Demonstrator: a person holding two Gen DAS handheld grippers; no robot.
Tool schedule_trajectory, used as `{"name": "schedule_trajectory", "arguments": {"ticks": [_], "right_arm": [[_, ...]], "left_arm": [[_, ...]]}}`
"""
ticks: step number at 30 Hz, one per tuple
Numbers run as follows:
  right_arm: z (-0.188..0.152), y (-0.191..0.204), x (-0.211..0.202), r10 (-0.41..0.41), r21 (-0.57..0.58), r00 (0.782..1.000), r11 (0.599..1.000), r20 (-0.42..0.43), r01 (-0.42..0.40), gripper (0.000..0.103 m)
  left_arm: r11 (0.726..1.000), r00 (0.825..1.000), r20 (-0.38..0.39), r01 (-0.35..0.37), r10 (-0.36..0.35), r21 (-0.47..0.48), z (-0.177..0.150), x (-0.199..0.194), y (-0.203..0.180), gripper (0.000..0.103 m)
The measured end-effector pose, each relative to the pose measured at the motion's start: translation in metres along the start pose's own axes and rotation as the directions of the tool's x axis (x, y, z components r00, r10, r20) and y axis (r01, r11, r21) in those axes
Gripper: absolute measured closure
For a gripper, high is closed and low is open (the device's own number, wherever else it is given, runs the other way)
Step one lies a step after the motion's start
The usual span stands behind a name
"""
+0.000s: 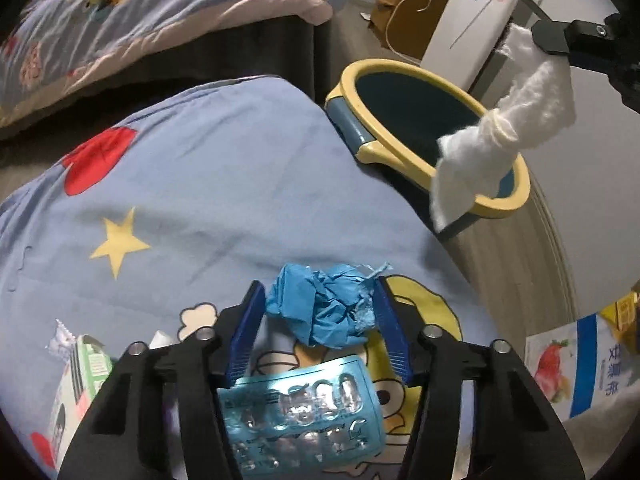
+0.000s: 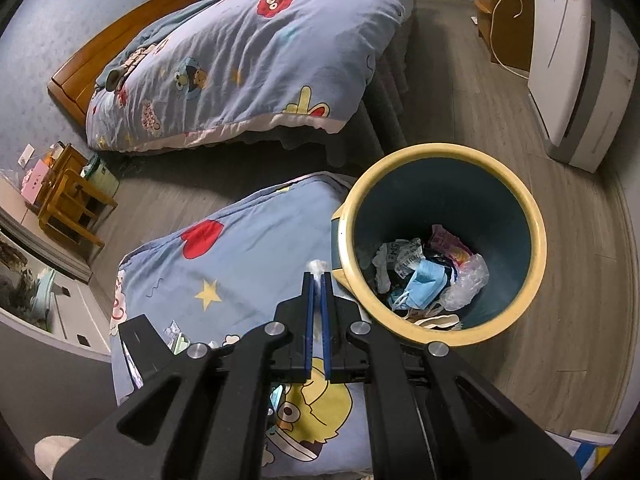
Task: Collect trash
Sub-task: 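Carry the mask and tissue over the bin and open both grippers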
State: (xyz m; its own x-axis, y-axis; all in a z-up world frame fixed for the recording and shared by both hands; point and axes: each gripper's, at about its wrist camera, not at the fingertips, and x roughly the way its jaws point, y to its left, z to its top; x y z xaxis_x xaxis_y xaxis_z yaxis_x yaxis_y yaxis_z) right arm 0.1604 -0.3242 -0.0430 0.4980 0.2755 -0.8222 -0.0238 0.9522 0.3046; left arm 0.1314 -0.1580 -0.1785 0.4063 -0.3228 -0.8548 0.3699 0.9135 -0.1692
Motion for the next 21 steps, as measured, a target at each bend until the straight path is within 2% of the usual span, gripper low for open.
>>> {"name": "schedule_trajectory", "arguments": {"ticks": [6,7,15,21], "right_arm": [[0.001,-0.005,-0.005,0.019,0.024,1.0,1.0,0.012,-0.019,0.1],[0.001,-0.005,-0.006,0.021,0.023,1.0,1.0,0.015,-0.021,0.1],[0.003,-0.01,-0.014,0.025,0.035,0.999,0.999,0.038,-0.026,0.1],[0.009,-0.015,-0.026,0.015,0.036,0.997,0.999,0.078,-0.018,0.1]], "left_arm": [[0.998,1.0,0.015,-0.013,0.012,0.066,0.0,-0.009,-0.011,0.08],[0.997,1.0,0.023,-0.02,0.018,0.075,0.0,-0.012,-0.012,0.092],[0.995,0.996,0.082,-0.039,0.031,0.093,0.008,-0.035,-0.013,0.094],[0.992,0.986,0.158,-0.067,0.049,0.111,0.025,-0.065,-0.019,0.094]]}}
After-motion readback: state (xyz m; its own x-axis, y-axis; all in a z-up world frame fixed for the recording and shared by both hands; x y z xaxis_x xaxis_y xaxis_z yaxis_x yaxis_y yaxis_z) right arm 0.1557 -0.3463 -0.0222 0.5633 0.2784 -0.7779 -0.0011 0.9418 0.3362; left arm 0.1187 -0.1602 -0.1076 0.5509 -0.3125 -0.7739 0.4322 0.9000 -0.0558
